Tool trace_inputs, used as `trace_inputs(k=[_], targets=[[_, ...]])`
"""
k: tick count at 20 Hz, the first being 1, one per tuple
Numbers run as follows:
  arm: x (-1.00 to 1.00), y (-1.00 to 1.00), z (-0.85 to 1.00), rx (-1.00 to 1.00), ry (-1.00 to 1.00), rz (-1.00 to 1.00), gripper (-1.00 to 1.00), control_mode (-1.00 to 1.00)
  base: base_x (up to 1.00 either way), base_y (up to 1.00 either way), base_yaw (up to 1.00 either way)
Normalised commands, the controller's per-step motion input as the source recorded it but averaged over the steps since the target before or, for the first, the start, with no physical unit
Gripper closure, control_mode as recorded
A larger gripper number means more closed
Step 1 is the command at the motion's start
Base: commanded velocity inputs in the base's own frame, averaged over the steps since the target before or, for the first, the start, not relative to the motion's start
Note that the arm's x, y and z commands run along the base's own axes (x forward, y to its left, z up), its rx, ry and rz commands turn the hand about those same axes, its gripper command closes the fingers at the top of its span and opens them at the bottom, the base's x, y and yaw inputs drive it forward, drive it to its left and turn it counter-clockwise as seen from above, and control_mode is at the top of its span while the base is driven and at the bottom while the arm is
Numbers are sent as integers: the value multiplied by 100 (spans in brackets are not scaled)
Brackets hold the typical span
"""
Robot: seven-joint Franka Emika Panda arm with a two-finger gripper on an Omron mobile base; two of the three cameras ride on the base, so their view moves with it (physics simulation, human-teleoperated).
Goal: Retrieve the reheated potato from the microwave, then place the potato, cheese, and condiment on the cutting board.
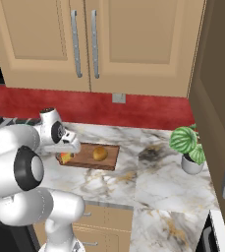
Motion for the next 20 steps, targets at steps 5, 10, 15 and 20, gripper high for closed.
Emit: trace_inputs(k=[5,10,15,20], targets=[[31,-34,-3,4,-4,48,100,-100,0,0,0],[26,-27,0,3,0,32,100,-100,0,0,0],[25,-18,-1,1,1,14,100,-100,0,0,0],[18,-16,-5,0,2,4,100,-100,0,0,0]])
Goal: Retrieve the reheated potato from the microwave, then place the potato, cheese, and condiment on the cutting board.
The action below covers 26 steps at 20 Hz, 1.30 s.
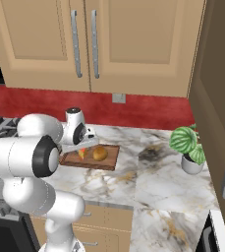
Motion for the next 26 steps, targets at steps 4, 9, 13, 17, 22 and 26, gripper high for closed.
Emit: trace_inputs(k=[4,9,13,17,22,26], targets=[[16,-15,-12,0,5,0,100,-100,0,0,0],[14,-24,-15,0,1,0,100,-100,0,0,0],[9,-25,-10,0,0,0,100,-100,0,0,0],[0,-25,-11,0,0,-1,100,-100,0,0,0],[-11,-26,-20,0,0,-3,100,-100,0,0,0],[-5,-14,-17,0,0,-2,100,-100,0,0,0]])
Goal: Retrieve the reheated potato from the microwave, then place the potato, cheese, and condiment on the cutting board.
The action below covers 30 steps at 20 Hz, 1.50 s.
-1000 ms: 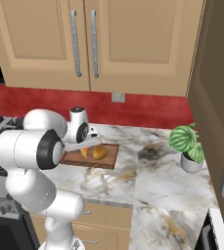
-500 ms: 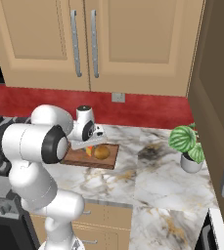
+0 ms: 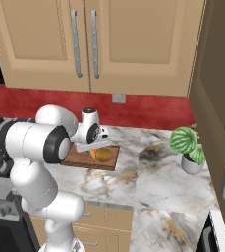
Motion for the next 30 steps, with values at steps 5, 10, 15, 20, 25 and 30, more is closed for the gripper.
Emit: trace_inputs(k=[5,10,15,20,25,30], targets=[[0,4,-8,1,0,0,-100,-100,0,0,0],[-1,9,-6,0,0,0,-100,-100,0,0,0],[-4,5,2,0,-1,0,-100,-100,0,0,0],[0,1,18,0,-1,0,-100,-100,0,0,0],[-7,0,30,0,-1,-1,-100,-100,0,0,0],[-35,14,13,0,-6,-4,-100,-100,0,0,0]])
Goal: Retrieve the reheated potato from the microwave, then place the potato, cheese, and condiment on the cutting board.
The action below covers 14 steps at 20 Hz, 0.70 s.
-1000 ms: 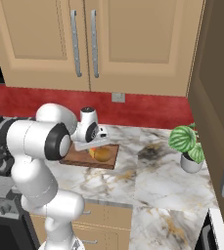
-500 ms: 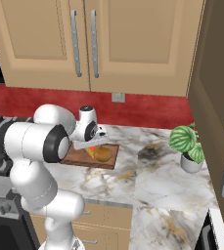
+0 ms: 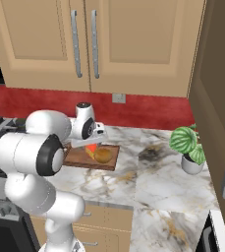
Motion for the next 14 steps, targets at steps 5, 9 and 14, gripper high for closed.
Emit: trace_inputs(k=[5,9,14], targets=[[-43,41,-4,0,-6,-12,-100,-100,0,0,0],[-21,36,13,0,-3,-9,-100,-100,0,0,0],[-26,42,22,0,0,-4,-100,-100,0,0,0]])
